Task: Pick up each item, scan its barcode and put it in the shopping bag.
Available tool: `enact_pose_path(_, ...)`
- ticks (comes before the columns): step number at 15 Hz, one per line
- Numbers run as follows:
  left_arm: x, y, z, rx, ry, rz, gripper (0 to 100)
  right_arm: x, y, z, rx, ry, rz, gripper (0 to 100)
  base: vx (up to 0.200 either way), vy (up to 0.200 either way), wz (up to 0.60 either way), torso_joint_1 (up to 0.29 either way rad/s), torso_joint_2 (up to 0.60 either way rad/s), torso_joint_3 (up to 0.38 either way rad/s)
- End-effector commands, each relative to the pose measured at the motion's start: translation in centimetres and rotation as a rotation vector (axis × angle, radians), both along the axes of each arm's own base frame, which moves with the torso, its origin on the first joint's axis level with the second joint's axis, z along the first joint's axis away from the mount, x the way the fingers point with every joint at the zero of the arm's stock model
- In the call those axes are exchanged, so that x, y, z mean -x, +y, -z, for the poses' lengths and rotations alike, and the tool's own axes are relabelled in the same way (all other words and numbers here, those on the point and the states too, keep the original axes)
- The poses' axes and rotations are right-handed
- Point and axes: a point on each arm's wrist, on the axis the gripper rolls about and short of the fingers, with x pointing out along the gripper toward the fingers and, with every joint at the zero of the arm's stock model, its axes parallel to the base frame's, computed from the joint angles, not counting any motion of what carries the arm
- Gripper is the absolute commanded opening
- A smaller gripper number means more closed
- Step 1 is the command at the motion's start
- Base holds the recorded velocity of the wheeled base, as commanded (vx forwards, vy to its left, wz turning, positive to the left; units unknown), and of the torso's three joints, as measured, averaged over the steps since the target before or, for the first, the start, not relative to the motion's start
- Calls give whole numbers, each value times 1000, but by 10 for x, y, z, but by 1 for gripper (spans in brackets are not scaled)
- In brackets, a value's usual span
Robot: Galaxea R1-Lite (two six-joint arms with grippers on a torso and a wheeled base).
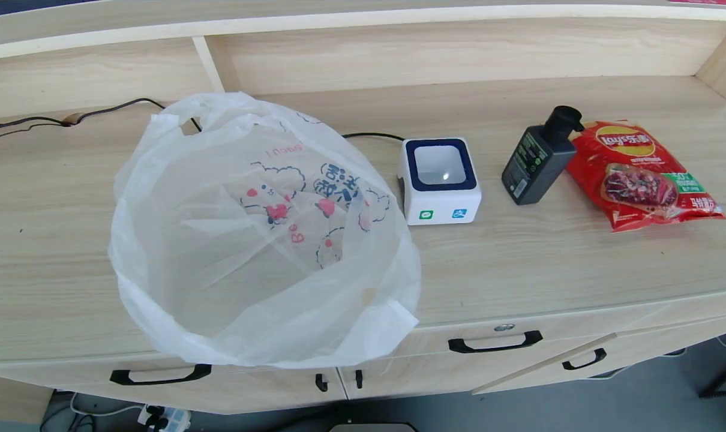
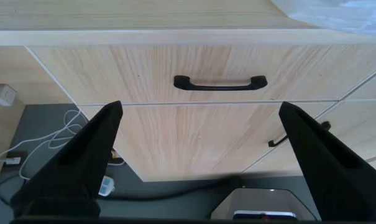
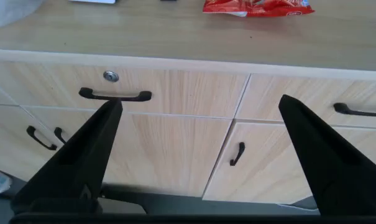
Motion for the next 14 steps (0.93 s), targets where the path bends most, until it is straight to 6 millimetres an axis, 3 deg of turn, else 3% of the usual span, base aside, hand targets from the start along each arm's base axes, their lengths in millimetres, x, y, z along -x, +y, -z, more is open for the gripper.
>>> enact_pose_path(1,0,0,0,0,1,-1,100,-35,1,-70,-14,115,-51,100,0,0,0,0,0,0)
enact_pose_path(2,0,0,0,-1,1,-1,100,-70,4,-92,-96,152,-113,100,0,0,0,0,0,0)
enact_pose_path(3,0,0,0,-1,1,-1,100,-91,5,-99,-129,149,-111,100,0,0,0,0,0,0)
enact_pose_path(4,0,0,0,-1,1,-1,100,-104,6,-103,-124,144,-111,100,0,0,0,0,0,0)
enact_pose_path(6,0,0,0,-1,1,-1,100,-157,10,-114,-47,79,-108,100,0,0,0,0,0,0)
enact_pose_path(9,0,0,0,-1,1,-1,100,-213,15,-115,-45,-31,-110,100,0,0,0,0,0,0)
enact_pose_path(10,0,0,0,-1,1,-1,100,-223,16,-117,-47,-56,-111,100,0,0,0,0,0,0)
enact_pose_path(11,0,0,0,-1,-1,-1,100,-255,18,-122,-48,-124,-112,100,0,0,0,0,0,0)
enact_pose_path(13,0,0,0,-1,1,-1,100,-283,21,-123,-48,-190,-118,100,0,0,0,0,0,0)
enact_pose_path(14,0,0,0,-1,1,-1,100,-287,23,-121,-47,-196,-124,100,0,0,0,0,0,0)
